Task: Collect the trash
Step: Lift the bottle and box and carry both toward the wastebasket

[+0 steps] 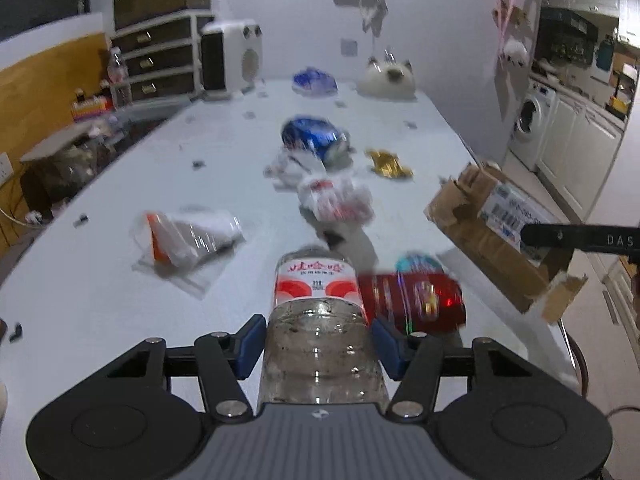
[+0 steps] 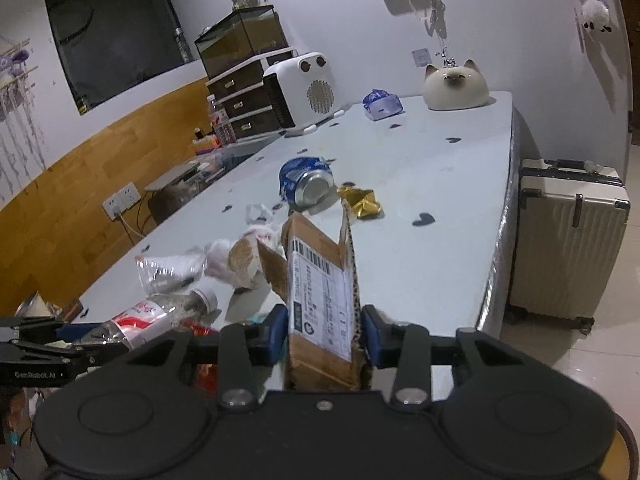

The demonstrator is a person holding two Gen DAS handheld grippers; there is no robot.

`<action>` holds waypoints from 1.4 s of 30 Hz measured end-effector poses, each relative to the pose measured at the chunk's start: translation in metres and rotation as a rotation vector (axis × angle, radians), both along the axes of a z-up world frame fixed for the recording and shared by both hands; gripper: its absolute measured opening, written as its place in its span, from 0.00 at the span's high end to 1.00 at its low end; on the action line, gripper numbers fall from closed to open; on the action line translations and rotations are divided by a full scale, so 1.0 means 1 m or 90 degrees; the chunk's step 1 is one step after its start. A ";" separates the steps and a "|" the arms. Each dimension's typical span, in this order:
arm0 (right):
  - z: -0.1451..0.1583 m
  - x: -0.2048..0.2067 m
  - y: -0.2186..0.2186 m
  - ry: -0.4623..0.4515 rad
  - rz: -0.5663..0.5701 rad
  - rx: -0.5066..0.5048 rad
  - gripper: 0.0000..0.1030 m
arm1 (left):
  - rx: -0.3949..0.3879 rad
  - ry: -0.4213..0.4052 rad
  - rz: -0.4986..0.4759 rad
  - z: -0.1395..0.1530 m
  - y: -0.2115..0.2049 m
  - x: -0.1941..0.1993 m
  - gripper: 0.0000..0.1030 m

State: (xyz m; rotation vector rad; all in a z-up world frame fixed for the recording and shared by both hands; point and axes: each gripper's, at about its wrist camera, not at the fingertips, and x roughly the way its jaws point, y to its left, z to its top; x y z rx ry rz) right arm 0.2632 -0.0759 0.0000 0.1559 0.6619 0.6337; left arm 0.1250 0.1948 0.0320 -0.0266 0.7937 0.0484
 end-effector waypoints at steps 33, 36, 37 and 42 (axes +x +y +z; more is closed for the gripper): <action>0.002 -0.049 -0.018 -0.008 -0.027 -0.023 0.58 | -0.048 0.014 0.036 -0.002 -0.004 -0.047 0.42; 0.009 -0.056 -0.026 -0.024 -0.046 -0.007 0.58 | -0.047 -0.027 0.046 0.010 -0.008 -0.050 0.42; 0.011 -0.059 -0.028 -0.028 -0.050 -0.004 0.58 | -0.050 -0.036 0.047 0.014 -0.010 -0.050 0.42; 0.017 -0.071 -0.042 -0.044 -0.076 -0.009 0.58 | -0.054 -0.069 0.034 0.027 -0.030 -0.043 0.42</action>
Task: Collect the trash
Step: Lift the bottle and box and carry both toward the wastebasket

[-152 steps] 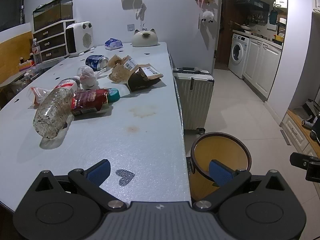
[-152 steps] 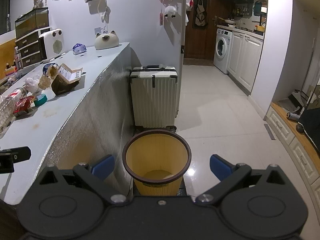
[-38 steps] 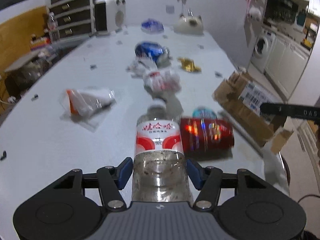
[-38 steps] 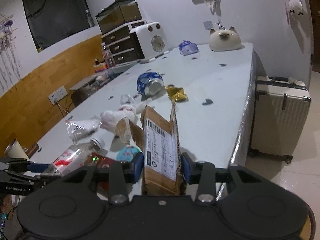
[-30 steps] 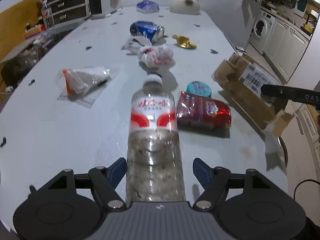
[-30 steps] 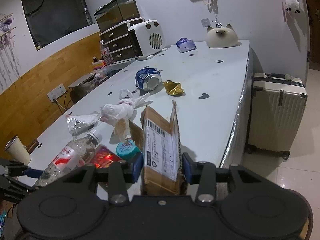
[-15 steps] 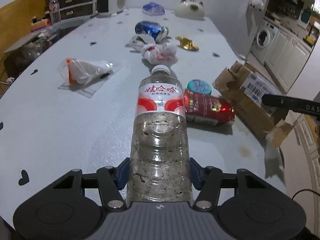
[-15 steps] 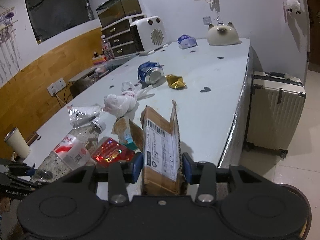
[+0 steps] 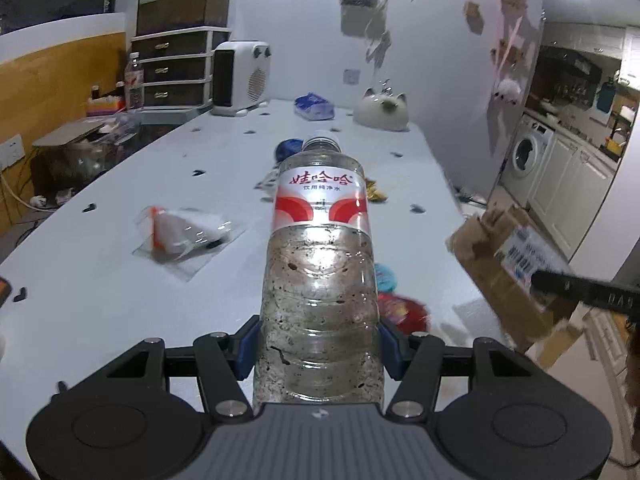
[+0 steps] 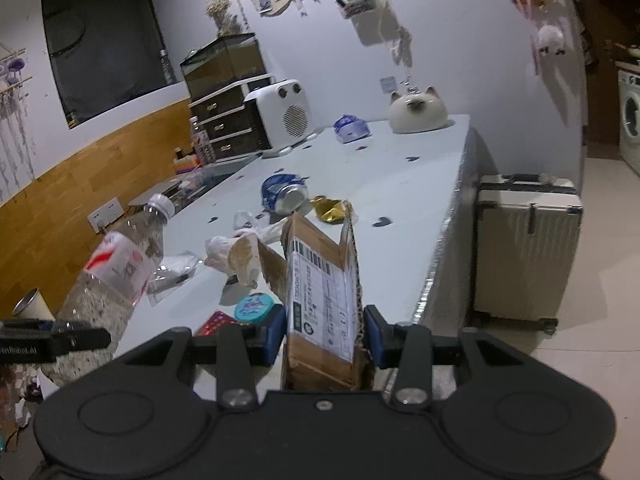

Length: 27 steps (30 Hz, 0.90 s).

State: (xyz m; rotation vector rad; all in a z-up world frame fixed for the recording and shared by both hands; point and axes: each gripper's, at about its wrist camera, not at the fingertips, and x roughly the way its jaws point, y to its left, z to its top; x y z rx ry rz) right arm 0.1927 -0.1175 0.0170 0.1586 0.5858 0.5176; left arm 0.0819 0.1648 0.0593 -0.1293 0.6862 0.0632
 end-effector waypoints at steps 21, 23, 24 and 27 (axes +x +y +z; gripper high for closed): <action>0.003 -0.044 -0.141 -0.021 -0.183 -0.022 0.57 | -0.011 -0.022 -0.173 -0.016 -0.159 0.052 0.42; -0.001 -0.047 -0.156 -0.017 -0.200 -0.022 0.57 | -0.013 -0.018 -0.192 -0.021 -0.177 0.057 0.42; -0.003 -0.048 -0.163 -0.015 -0.208 -0.023 0.57 | -0.015 -0.017 -0.202 -0.023 -0.186 0.060 0.42; -0.010 -0.050 -0.182 -0.005 -0.230 -0.026 0.57 | -0.021 -0.009 -0.229 -0.031 -0.211 0.068 0.42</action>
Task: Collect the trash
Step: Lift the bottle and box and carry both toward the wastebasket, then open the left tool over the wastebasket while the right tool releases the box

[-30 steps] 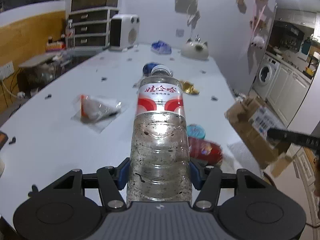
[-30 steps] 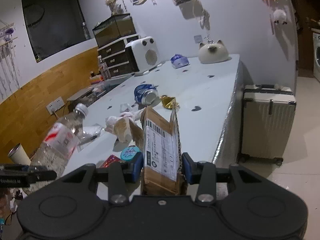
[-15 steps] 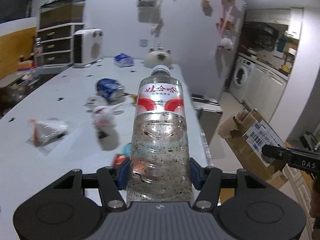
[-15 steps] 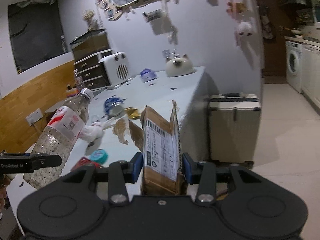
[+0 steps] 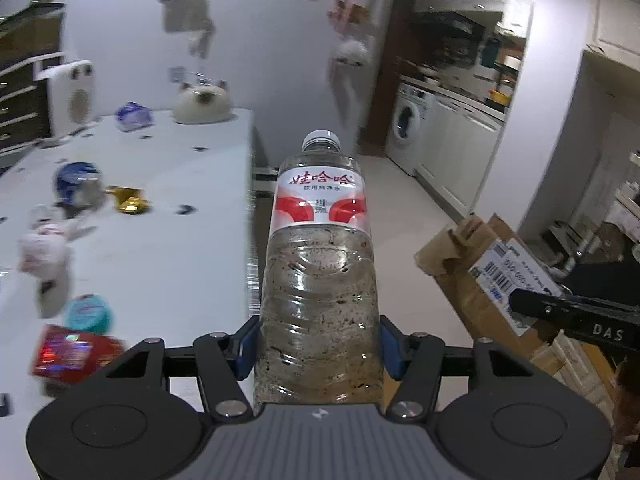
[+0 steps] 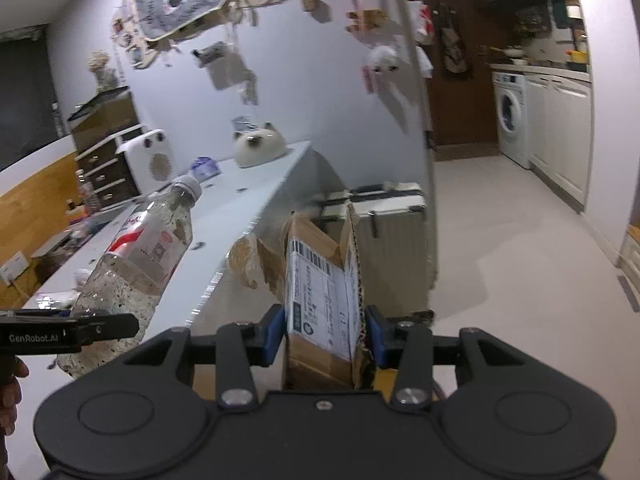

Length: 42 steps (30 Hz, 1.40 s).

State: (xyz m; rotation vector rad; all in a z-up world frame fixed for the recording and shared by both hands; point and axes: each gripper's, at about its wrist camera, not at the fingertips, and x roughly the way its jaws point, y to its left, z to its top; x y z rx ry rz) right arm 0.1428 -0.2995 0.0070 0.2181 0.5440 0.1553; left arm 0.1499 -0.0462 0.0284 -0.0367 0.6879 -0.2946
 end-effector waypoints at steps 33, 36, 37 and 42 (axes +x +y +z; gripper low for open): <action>-0.158 0.079 -0.065 0.220 -0.105 0.052 0.57 | -0.007 0.353 -0.078 -0.202 -0.120 0.139 0.42; -0.168 0.089 -0.061 0.236 -0.103 0.056 0.57 | -0.010 0.396 -0.058 -0.221 -0.113 0.145 0.42; -0.172 0.092 -0.058 0.242 -0.104 0.056 0.57 | -0.014 0.409 -0.052 -0.225 -0.111 0.147 0.42; -0.189 0.106 -0.046 0.266 -0.098 0.067 0.57 | -0.015 0.441 -0.035 -0.239 -0.106 0.150 0.42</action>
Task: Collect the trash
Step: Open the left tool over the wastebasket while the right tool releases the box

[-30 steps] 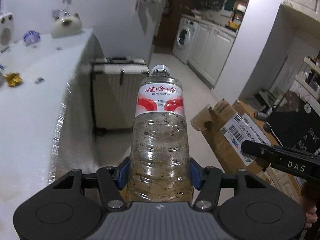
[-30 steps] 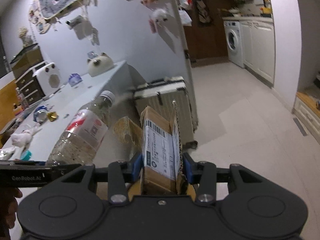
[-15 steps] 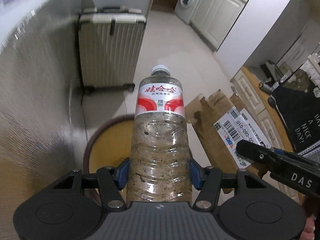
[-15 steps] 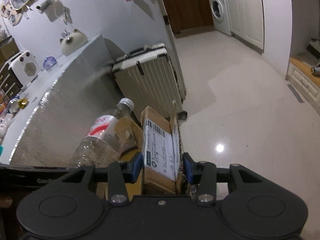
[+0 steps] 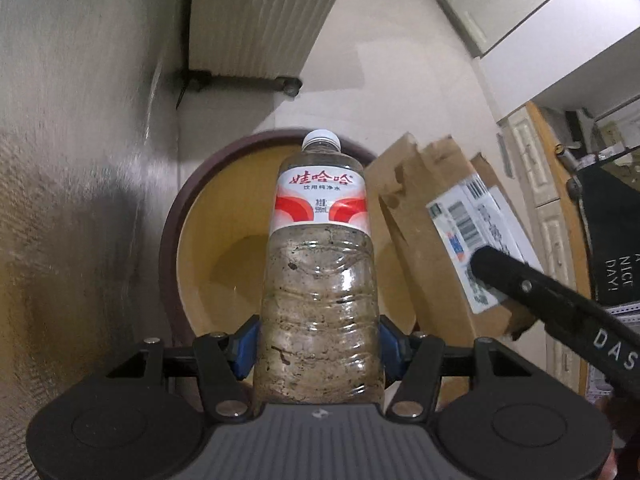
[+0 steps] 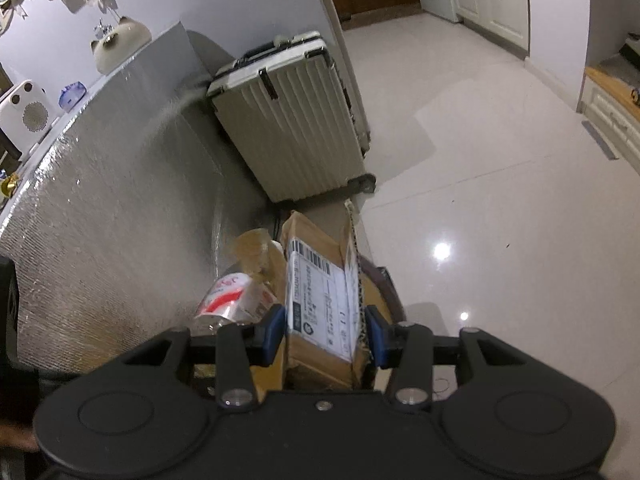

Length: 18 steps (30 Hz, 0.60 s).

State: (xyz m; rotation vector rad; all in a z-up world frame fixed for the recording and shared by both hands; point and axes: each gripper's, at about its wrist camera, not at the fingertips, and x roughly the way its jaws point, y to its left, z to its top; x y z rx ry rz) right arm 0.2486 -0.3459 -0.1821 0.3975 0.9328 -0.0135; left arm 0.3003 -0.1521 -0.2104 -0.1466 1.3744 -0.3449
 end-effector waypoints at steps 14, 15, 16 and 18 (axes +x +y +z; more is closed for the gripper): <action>-0.026 0.014 0.015 0.039 0.013 -0.006 0.57 | 0.056 -0.013 0.025 -0.014 -0.001 0.012 0.35; -0.027 0.016 0.017 0.041 0.015 -0.005 0.57 | 0.068 -0.016 0.027 -0.014 -0.001 0.012 0.35; -0.030 0.018 0.017 0.045 0.015 -0.005 0.57 | 0.079 -0.019 0.027 -0.015 -0.001 0.012 0.32; -0.035 0.024 0.020 0.052 0.018 -0.005 0.57 | 0.095 -0.018 0.032 -0.016 0.000 0.013 0.29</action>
